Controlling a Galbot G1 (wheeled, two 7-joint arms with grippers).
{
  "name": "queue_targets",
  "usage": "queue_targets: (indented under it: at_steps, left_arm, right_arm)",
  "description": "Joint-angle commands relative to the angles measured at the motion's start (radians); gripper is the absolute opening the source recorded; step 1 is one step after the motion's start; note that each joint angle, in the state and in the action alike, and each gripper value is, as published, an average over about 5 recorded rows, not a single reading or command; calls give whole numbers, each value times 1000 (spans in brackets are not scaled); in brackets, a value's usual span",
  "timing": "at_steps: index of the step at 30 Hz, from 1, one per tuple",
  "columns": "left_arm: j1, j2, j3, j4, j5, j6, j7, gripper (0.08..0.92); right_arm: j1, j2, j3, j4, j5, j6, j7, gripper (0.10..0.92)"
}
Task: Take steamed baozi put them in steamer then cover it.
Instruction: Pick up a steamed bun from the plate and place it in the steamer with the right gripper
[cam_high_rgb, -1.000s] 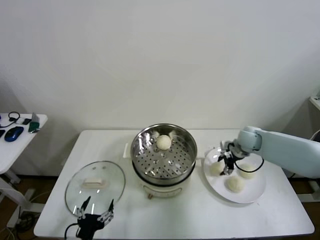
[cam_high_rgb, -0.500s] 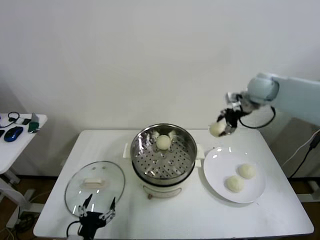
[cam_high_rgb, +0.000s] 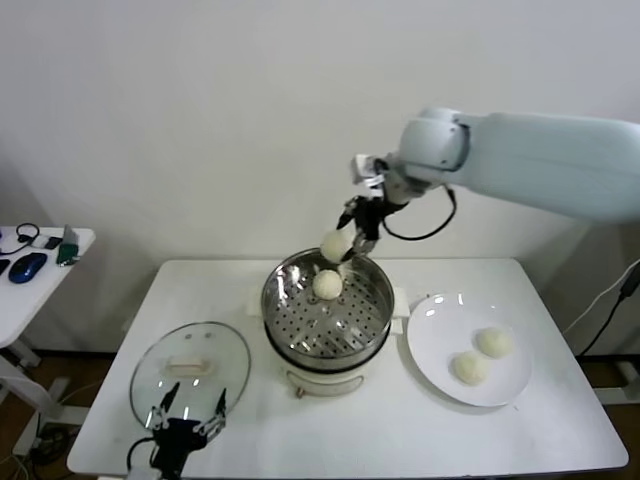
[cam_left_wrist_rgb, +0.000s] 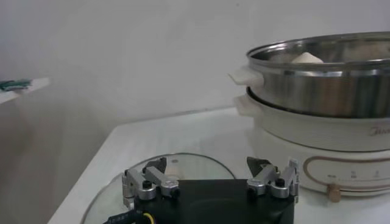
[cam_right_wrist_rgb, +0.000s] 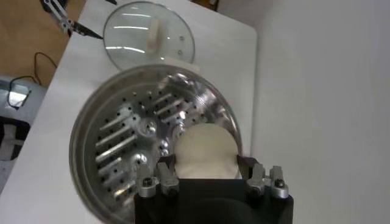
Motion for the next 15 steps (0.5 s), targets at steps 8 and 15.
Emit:
queue_targets:
  at_steps: [8,15]
  left_arm:
    - [3,-3,-4,6,-3,-3,-1,823]
    - [0,-13,1,-2,0,1,0,823]
  right_arm:
    - [-300,201,37,-133,-127,-61,91,679]
    - [-318,217,40,-177,-175,-53,93,679]
